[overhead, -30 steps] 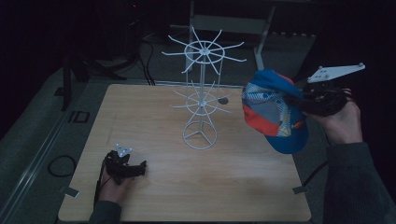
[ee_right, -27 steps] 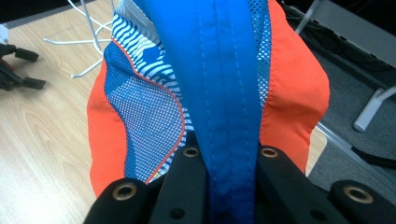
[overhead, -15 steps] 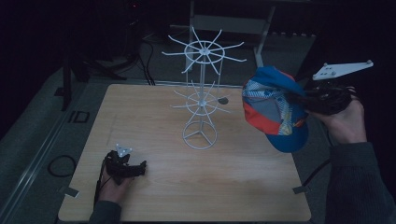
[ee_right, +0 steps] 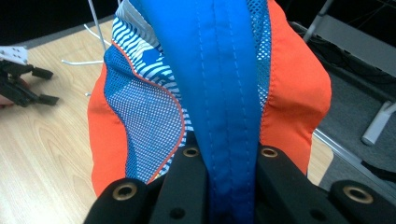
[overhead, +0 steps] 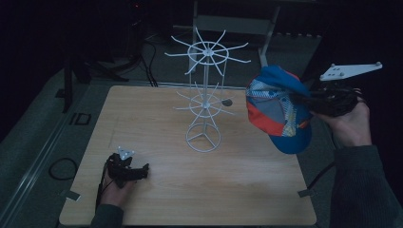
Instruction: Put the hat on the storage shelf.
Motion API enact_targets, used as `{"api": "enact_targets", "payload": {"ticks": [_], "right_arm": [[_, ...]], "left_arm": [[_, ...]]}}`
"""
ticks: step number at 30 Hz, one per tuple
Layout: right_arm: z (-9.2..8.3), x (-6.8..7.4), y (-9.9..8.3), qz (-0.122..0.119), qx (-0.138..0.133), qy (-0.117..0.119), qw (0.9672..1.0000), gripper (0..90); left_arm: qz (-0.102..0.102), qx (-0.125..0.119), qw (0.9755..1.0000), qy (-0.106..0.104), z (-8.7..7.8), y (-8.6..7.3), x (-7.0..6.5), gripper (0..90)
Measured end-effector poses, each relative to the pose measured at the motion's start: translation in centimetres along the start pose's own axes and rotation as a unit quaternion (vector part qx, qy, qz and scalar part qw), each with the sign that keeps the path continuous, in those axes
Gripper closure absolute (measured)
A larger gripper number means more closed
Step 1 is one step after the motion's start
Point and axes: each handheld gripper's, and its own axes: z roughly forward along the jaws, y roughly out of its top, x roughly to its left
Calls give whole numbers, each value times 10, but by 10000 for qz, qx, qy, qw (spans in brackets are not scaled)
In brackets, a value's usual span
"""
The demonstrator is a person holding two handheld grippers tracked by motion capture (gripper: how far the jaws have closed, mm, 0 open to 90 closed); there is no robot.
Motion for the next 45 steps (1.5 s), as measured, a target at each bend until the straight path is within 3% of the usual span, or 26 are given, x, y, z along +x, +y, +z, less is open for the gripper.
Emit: {"api": "enact_targets", "payload": {"ticks": [25, 45], "right_arm": [[-9, -6, 1, 254, -626, 167, 9976, 880], [-16, -6, 8, 260, -830, 178, 9961, 879]], "left_arm": [[1, 2, 10000, -1, 0, 0, 0, 23], [2, 8, 10000, -2, 0, 0, 0, 23]]}}
